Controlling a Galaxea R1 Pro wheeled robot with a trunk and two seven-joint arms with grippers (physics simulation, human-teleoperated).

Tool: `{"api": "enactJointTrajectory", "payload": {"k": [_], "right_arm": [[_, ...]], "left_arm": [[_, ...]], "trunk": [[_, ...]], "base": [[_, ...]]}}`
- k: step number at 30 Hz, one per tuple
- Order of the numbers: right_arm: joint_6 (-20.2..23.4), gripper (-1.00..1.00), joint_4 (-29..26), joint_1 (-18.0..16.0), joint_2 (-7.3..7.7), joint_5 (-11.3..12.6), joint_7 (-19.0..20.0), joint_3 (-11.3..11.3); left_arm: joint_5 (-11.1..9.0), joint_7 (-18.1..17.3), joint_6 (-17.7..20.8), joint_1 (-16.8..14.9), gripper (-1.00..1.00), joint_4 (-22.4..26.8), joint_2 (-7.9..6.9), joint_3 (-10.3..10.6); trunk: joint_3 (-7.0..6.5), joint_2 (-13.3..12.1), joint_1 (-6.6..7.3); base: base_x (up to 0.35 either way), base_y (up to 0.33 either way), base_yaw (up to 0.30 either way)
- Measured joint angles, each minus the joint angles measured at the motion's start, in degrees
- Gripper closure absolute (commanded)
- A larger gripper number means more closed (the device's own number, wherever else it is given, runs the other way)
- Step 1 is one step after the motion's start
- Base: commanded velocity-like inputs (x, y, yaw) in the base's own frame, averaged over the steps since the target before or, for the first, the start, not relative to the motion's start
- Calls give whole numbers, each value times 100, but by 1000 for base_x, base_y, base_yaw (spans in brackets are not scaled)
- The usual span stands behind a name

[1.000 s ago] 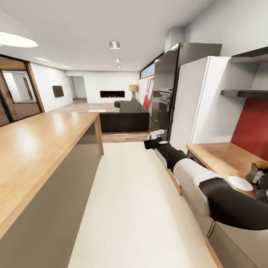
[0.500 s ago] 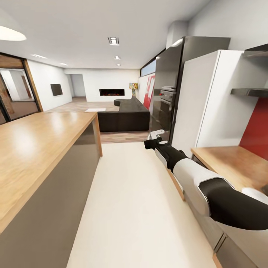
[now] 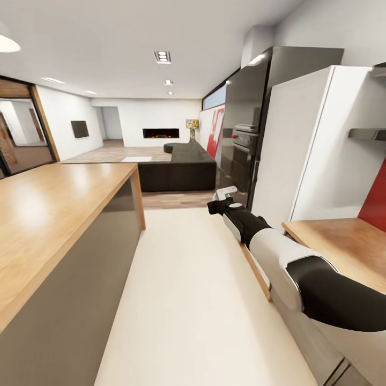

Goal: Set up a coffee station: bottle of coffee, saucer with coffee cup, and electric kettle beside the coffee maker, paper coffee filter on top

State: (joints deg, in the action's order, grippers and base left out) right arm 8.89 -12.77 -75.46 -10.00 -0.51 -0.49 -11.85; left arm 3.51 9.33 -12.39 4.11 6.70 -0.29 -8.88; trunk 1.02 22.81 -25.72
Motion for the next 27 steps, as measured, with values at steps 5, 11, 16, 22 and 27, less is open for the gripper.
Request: {"api": "enactJointTrajectory", "payload": {"k": [5, 11, 16, 22, 27], "right_arm": [[-9, 100, 42, -1, 0, -2, 7, 6], [-1436, 100, 31, 742, 215, 0, -8, 5], [-1939, 100, 31, 1288, 365, 20, -11, 15], [-3475, 100, 11, 2592, 511, 297, -5, 17], [-4065, 100, 40, 2774, 479, 306, -12, 15]], "left_arm": [[7, 8, 0, 0, -100, 89, -2, 1], [7, 0, -14, 0, -100, 182, -58, 5], [12, -11, -272, 1, -100, 232, -54, 12], [59, -10, -394, 5, -100, 245, -10, 74], [61, -7, -389, 7, -100, 236, -6, 79]], "trunk": [[-13, 2, -3], [-35, 1, -4], [-39, 2, -4], [-40, 3, -4], [-40, 3, -4]], "base": [[168, 0, -198], [8, 0, -184], [1, 0, -26], [0, 0, -1], [0, 0, 0]]}}
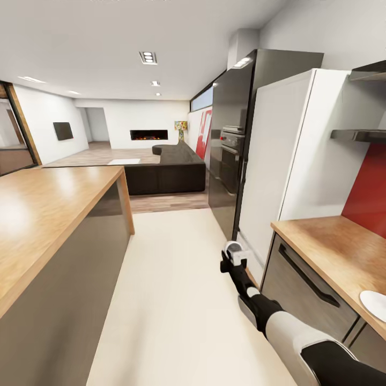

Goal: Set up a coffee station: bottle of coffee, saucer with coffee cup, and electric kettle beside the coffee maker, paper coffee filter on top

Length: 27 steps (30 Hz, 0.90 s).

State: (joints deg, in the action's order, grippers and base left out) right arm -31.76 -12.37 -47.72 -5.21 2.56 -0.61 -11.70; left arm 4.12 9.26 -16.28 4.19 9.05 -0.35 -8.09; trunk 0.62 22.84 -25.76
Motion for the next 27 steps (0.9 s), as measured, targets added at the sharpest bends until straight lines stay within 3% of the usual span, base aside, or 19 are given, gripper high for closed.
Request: {"api": "enactJointTrajectory", "payload": {"k": [4, 5, 15, 18, 21, 23, 27], "right_arm": [[-60, 100, 1, 22, -23, 5, 3, 0], [-21, 100, 15, 23, -83, -15, 5, -29], [139, 100, -56, 28, -88, -5, 9, -16], [608, 100, -387, 89, -104, -8, 5, -25], [1498, 100, -1207, 344, -104, -15, 3, -29], [2379, 100, -2114, 643, -82, -20, 6, -33], [3617, 100, -3789, 1291, -58, -30, 4, -29]], "left_arm": [[-18, 14, 66, 48, -100, -91, -65, -33], [-28, 15, 46, 37, -100, -88, -7, -28], [-30, 15, 49, 32, -100, -89, -27, -47], [-30, 15, 47, 28, -100, -88, -11, -55], [-30, 15, 49, 27, -100, -91, -10, -57], [-30, 15, 53, 27, -100, -94, -23, -53], [-30, 15, 51, 27, -100, -92, -51, -47]], "trunk": [[0, 0, 0], [0, 0, 0], [0, 0, 0], [0, 0, 0], [0, 0, 0], [0, 1, 0], [0, 1, 1]], "base": [[0, 0, 0], [0, 0, 0], [0, 0, 0], [0, 0, 0], [0, 0, 0], [0, 0, 0], [0, 0, 0]]}}
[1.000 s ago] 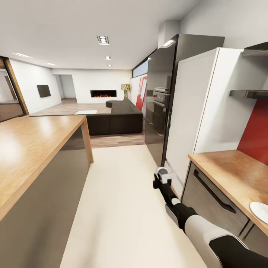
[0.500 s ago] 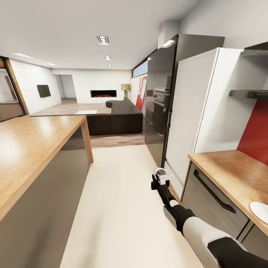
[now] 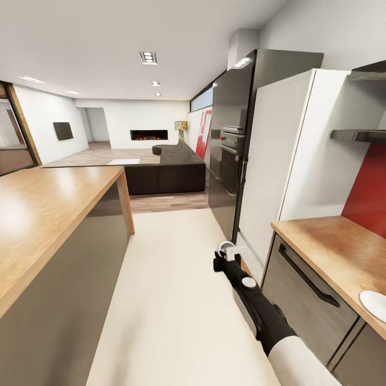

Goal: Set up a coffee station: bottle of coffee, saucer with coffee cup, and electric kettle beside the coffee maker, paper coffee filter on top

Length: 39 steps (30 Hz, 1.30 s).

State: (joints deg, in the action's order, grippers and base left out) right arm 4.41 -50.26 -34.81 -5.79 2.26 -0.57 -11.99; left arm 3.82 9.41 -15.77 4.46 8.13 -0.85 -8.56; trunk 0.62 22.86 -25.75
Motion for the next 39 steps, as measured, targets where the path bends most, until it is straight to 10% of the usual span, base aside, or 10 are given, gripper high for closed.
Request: {"api": "enactJointTrajectory", "payload": {"k": [6, 15, 21, 28, 39], "right_arm": [[1963, 100, -2782, 1210, -6, -17, -237, 38], [3633, 100, -3780, 1567, 0, -28, -1064, 241], [3827, 100, -3793, 1569, 18, -42, -1079, 957], [3799, 100, -3747, 1569, 21, -812, -1368, 1126], [3792, 100, -3721, 1569, 4, -915, -1415, 1236]], "left_arm": [[0, -1, -1, 0, -100, 1, 29, -3], [-2, -4, -3, 0, -100, 4, 0, -2], [-6, 0, 1, 0, -100, 0, 20, -12], [0, 0, 1, 0, -100, 0, 5, -17], [-4, -1, -2, 0, -100, 5, 24, -31]], "trunk": [[0, 1, 0], [0, -2, -1], [0, -1, -1], [0, -1, -1], [0, -2, -1]], "base": [[0, 0, 0], [0, 0, 0], [0, 0, 0], [0, 0, 0], [0, 0, -52]]}}
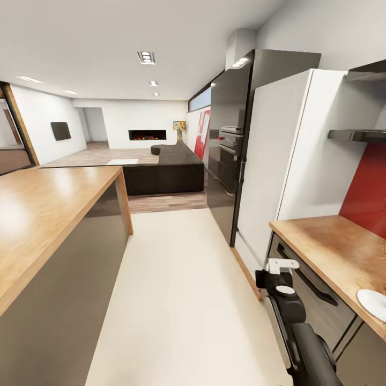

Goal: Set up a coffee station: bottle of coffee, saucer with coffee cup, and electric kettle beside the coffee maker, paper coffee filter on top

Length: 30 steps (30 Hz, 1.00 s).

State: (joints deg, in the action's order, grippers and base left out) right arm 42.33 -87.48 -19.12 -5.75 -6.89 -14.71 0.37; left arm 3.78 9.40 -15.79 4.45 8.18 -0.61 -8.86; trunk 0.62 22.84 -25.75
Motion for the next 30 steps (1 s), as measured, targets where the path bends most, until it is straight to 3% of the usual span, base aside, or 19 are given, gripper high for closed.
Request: {"api": "enactJointTrajectory", "payload": {"k": [24, 30], "right_arm": [[6, 100, -7, 1, -17, 16, 1, 100], [23, 100, -29, 0, -1, 37, 13, 186]], "left_arm": [[-4, -7, -30, 0, -100, 5, 41, 28], [-8, -8, -16, 2, -100, 3, 40, 6]], "trunk": [[14, -1, 0], [19, -1, 0]], "base": [[0, 0, -286], [0, 0, -72]]}}
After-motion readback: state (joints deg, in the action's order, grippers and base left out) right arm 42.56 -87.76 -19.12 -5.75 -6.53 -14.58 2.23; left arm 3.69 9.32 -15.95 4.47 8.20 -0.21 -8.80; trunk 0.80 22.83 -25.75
